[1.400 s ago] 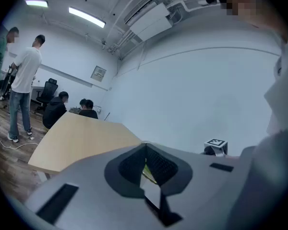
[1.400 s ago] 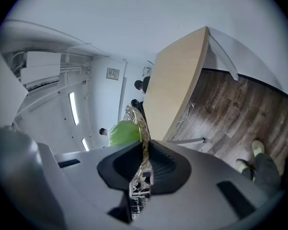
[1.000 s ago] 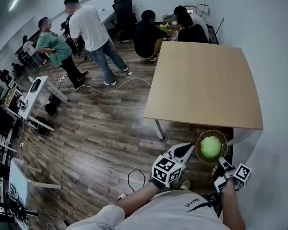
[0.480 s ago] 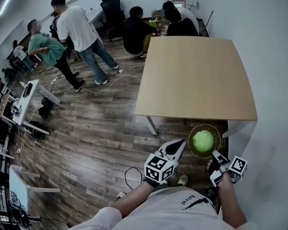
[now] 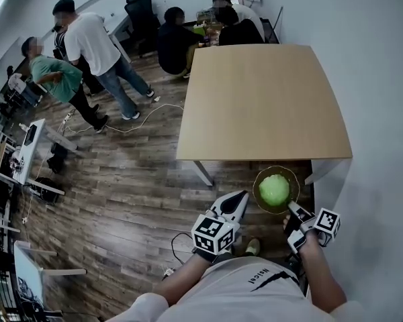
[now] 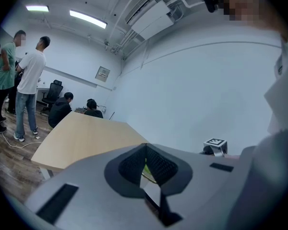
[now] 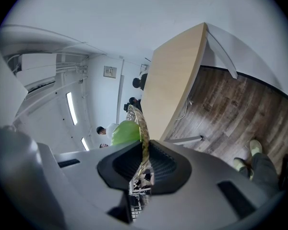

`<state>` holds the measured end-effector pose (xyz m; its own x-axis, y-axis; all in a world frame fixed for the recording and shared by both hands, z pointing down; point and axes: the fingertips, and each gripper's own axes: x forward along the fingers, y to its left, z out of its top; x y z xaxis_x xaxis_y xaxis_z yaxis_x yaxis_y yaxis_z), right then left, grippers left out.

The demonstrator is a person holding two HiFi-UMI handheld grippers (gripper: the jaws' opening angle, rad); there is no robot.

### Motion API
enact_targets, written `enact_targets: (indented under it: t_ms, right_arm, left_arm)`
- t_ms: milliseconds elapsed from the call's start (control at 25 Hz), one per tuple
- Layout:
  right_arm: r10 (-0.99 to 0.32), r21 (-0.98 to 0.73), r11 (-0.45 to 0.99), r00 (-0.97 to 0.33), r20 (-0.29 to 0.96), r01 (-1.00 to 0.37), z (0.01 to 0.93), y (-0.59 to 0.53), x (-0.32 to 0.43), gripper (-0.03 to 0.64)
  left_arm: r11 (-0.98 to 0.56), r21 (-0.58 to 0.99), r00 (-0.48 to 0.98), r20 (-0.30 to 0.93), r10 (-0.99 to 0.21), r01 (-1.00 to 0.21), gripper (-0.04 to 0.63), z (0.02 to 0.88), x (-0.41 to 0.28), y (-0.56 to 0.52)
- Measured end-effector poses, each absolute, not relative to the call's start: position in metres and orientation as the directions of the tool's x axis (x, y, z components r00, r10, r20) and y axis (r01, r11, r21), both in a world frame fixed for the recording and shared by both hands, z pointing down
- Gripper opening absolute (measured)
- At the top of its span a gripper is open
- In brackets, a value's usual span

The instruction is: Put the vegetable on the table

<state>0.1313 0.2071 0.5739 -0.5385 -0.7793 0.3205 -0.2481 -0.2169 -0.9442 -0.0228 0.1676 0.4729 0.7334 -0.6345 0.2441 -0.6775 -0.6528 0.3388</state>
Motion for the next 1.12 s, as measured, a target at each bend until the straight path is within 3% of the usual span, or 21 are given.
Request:
enact_targets:
  t_ms: [1120]
  right_arm:
    - [-0.781, -0.943, -0.230, -0.533, 0.326, -0.240, 0.586, 0.197, 0.133, 0.051]
  left_arm:
    - [-0.651, 0.330, 0.727, 0.227, -0.648, -0.683, 0.014, 0.478, -0.016, 0.156]
